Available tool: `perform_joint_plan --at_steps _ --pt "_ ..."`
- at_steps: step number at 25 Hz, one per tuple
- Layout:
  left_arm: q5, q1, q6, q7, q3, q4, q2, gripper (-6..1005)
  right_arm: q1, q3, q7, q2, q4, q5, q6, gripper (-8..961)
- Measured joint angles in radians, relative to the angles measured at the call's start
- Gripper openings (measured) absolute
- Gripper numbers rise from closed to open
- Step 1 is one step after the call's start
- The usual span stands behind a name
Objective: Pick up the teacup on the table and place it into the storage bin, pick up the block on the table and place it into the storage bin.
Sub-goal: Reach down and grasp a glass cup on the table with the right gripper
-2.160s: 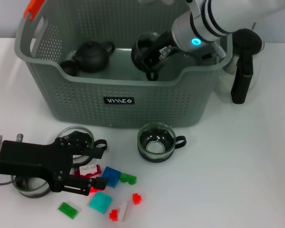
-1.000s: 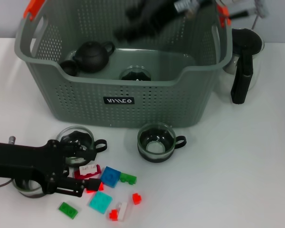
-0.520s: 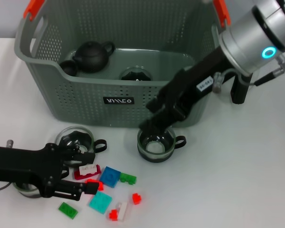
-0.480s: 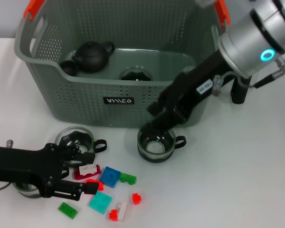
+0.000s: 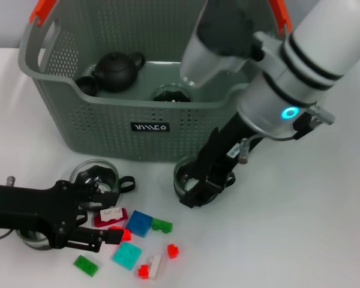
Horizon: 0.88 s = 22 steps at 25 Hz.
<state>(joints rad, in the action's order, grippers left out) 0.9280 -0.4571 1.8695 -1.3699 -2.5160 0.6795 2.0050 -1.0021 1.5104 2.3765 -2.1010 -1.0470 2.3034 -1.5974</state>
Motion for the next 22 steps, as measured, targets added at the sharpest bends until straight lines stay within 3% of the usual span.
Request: perform_joint_plan --at_steps 8,22 --pt "0.001 0.0 -0.005 0.006 -0.001 0.0 0.0 830 -0.017 0.194 0.042 -0.009 0.03 0.047 0.147 605" --pt "0.001 0.0 -0.015 0.006 -0.001 0.0 0.004 830 -0.041 0.28 0.03 -0.01 0.104 0.067 0.255 675"
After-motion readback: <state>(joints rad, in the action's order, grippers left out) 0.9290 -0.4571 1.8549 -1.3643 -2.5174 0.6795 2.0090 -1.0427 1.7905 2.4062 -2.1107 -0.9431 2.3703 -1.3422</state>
